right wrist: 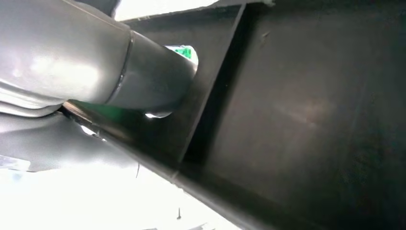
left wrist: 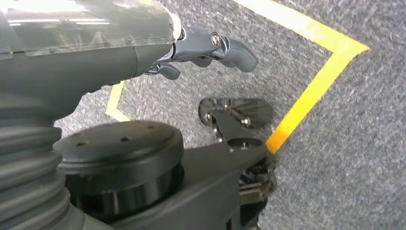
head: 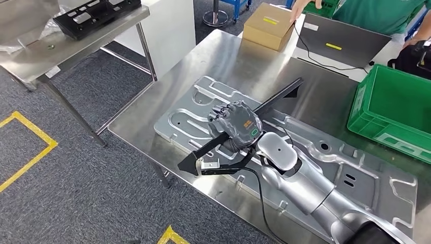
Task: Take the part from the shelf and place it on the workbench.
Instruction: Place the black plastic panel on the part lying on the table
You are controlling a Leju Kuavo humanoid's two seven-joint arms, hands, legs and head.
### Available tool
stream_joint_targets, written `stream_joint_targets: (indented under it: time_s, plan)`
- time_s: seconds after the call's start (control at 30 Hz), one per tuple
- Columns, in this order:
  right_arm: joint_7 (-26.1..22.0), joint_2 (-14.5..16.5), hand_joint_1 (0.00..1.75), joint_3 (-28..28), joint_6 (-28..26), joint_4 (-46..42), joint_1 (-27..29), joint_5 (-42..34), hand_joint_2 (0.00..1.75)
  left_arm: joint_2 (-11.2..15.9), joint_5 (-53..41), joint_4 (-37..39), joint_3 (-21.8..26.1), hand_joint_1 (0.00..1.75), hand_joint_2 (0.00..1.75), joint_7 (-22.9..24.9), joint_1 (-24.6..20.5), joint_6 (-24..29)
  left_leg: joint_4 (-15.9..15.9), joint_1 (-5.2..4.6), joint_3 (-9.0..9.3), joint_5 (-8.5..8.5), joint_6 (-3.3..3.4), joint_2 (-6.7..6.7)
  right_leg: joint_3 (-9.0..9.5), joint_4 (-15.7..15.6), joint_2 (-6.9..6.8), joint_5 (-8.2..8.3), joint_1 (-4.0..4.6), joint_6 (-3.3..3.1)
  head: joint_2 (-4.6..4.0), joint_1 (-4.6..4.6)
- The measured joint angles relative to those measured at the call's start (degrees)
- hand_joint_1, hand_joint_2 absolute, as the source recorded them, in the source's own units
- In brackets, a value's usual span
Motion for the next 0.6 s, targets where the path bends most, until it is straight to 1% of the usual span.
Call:
stream_joint_targets:
  time_s: [0.07,0.1,0.13,0.2,0.23,0.27,0.3,0.33,0.37,0.4,0.43,0.47,0.5,0.53,0.57,0.6]
  plan:
    - [0.0,-0.2,1.75,0.5,0.0,-0.2,0.7,-0.1,0.00,0.0,0.0,0.0,0.2,0.00,1.75,-0.2,0.0,-0.1,0.3,0.03,-0.04,-0.46,-0.62,0.01,0.28,-0.4,-0.04,0.19,-0.28,-0.61,0.00,0.00]
    - [0.0,-0.2,1.75,0.6,0.0,-0.3,0.9,-0.2,0.00,0.1,0.0,0.0,0.3,0.00,1.75,-0.3,0.1,0.0,1.6,0.04,-0.56,-1.43,-0.87,0.01,0.44,-0.7,-0.09,0.32,-0.45,-0.96,0.00,-0.05]
    - [0.1,-0.3,1.75,0.8,0.0,-0.3,1.1,-0.2,0.00,0.1,0.0,0.0,0.4,0.00,1.75,-0.4,0.1,0.0,4.1,0.07,-1.64,-2.97,-1.08,0.03,0.57,-0.9,-0.15,0.41,-0.61,-1.26,0.00,-0.09]
    - [0.1,-0.3,1.75,1.0,0.0,-0.4,1.7,-0.2,0.00,0.2,0.0,0.0,0.5,0.00,1.75,-0.3,0.4,0.1,11.8,0.19,-5.10,-6.72,-1.40,0.03,0.59,-0.9,-0.20,0.38,-0.53,-1.58,0.00,-0.18]
    - [0.1,-0.4,1.75,1.1,0.0,-0.4,2.1,-0.2,0.00,0.2,0.0,0.0,0.5,0.00,1.75,-0.2,0.5,0.2,15.1,0.22,-6.65,-7.81,-1.53,0.04,0.58,-0.9,-0.21,0.36,-0.50,-1.60,0.00,-0.17]
    - [0.1,-0.4,1.75,1.2,0.0,-0.4,2.5,-0.2,0.00,0.2,0.0,0.0,0.5,0.00,1.75,0.0,0.7,0.4,16.6,0.23,-7.40,-7.88,-1.61,0.05,0.57,-0.8,-0.20,0.34,-0.48,-1.61,0.00,-0.17]
    - [0.1,-0.5,1.75,1.3,0.0,-0.4,2.8,-0.2,0.00,0.2,0.0,0.0,0.5,0.00,1.75,0.3,0.9,0.8,15.7,0.24,-7.02,-6.82,-1.61,0.05,0.57,-0.7,-0.16,0.31,-0.48,-1.58,0.00,-0.17]
    - [0.0,-0.6,1.75,1.3,0.0,-0.4,3.0,-0.2,0.00,0.3,0.0,0.0,0.5,0.00,1.75,0.7,1.0,1.3,12.7,0.26,-5.60,-4.94,-1.54,0.06,0.58,-0.6,-0.12,0.25,-0.49,-1.50,0.00,-0.18]
    - [0.0,-0.6,1.75,1.3,0.0,-0.5,3.2,-0.2,0.00,0.3,0.0,0.0,0.6,0.00,1.75,1.0,1.0,1.8,8.4,0.27,-3.57,-2.98,-1.40,0.08,0.56,-0.4,-0.06,0.14,-0.49,-1.36,0.00,-0.17]
    - [0.0,-0.7,1.75,1.3,0.0,-0.5,3.2,-0.2,0.00,0.3,0.0,0.0,0.8,0.00,1.31,1.2,1.0,2.1,4.6,0.20,-1.69,-1.57,-1.19,0.09,0.46,-0.2,0.00,0.00,-0.39,-1.14,0.00,-0.17]
    - [0.0,-0.8,1.75,1.3,0.0,-0.5,3.2,-0.2,0.00,0.3,0.0,0.0,1.1,0.00,0.87,1.3,1.0,2.1,1.9,0.13,-0.44,-0.79,-0.92,0.07,0.35,0.1,0.03,-0.11,-0.31,-0.90,0.00,-0.14]
    - [-0.1,-0.9,1.75,1.3,0.0,-0.5,3.3,-0.2,0.00,0.3,-0.1,0.0,1.4,0.00,0.44,1.3,1.0,1.9,0.6,0.04,0.15,-0.61,-0.64,0.05,0.24,0.2,0.05,-0.16,-0.22,-0.65,0.00,-0.11]
    - [-0.1,-1.0,1.74,1.3,0.0,-0.5,3.3,-0.2,0.00,0.3,-0.1,0.0,1.7,0.00,0.00,1.4,1.1,1.7,0.5,-0.11,0.20,-0.63,-0.32,0.01,0.17,0.2,0.05,-0.12,-0.17,-0.37,0.00,-0.10]
    - [-0.1,-1.1,1.47,1.3,0.0,-0.5,3.4,-0.2,0.00,0.3,-0.1,0.0,1.9,0.00,0.00,1.5,1.2,1.6,0.4,-0.10,0.17,-0.46,0.07,0.02,0.18,0.2,0.05,-0.10,-0.20,-0.05,0.00,-0.09]
    - [-0.1,-1.2,1.06,1.3,0.0,-0.5,3.4,-0.2,0.00,0.3,-0.1,0.0,2.1,0.00,0.00,1.6,1.3,1.6,0.2,-0.06,0.22,-0.28,0.44,0.03,0.08,0.5,0.00,-0.33,-0.27,0.29,0.00,-0.09]
    - [-0.1,-1.3,0.62,1.3,0.0,-0.5,3.4,-0.2,0.00,0.3,-0.1,0.0,2.3,0.00,0.00,1.8,1.3,1.6,0.0,0.01,0.28,-0.11,0.82,0.07,-0.34,1.6,-0.05,-1.11,-0.34,0.62,0.00,-0.04]
